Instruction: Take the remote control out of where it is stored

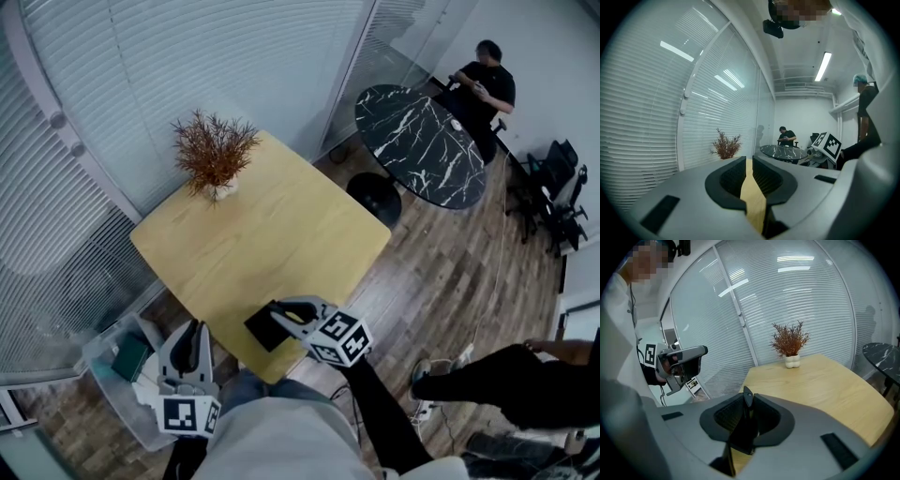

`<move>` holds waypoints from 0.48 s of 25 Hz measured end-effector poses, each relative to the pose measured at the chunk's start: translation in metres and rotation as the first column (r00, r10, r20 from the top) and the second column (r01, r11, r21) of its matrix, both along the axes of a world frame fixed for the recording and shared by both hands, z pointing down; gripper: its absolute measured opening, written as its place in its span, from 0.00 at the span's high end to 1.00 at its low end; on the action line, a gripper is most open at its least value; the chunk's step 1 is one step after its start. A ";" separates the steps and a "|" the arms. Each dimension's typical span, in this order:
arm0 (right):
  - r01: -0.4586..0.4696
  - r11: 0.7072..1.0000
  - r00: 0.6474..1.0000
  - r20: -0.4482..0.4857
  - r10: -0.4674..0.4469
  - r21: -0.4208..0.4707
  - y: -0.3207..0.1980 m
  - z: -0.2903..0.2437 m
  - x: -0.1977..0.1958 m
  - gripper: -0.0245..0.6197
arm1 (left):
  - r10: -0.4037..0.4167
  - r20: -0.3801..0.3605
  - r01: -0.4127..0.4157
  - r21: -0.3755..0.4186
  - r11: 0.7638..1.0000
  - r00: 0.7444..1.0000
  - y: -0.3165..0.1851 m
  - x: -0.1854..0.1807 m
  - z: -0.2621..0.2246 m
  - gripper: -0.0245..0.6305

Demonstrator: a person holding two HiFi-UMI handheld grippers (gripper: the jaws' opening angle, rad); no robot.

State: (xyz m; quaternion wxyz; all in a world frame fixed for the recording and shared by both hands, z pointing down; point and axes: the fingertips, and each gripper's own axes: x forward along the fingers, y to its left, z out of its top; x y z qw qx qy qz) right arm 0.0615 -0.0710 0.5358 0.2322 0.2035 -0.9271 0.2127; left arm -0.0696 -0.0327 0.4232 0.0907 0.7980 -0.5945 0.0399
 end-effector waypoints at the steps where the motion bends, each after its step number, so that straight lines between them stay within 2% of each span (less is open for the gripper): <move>1: 0.000 1.000 1.000 0.000 0.000 0.000 0.000 0.000 0.000 0.85 | -0.001 -0.001 0.001 0.000 1.000 1.000 0.000 0.000 0.000 0.89; 12: -0.009 1.000 1.000 0.018 0.009 0.013 0.002 -0.010 0.001 0.85 | 0.008 -0.007 -0.008 0.006 1.000 1.000 0.003 0.001 -0.001 0.89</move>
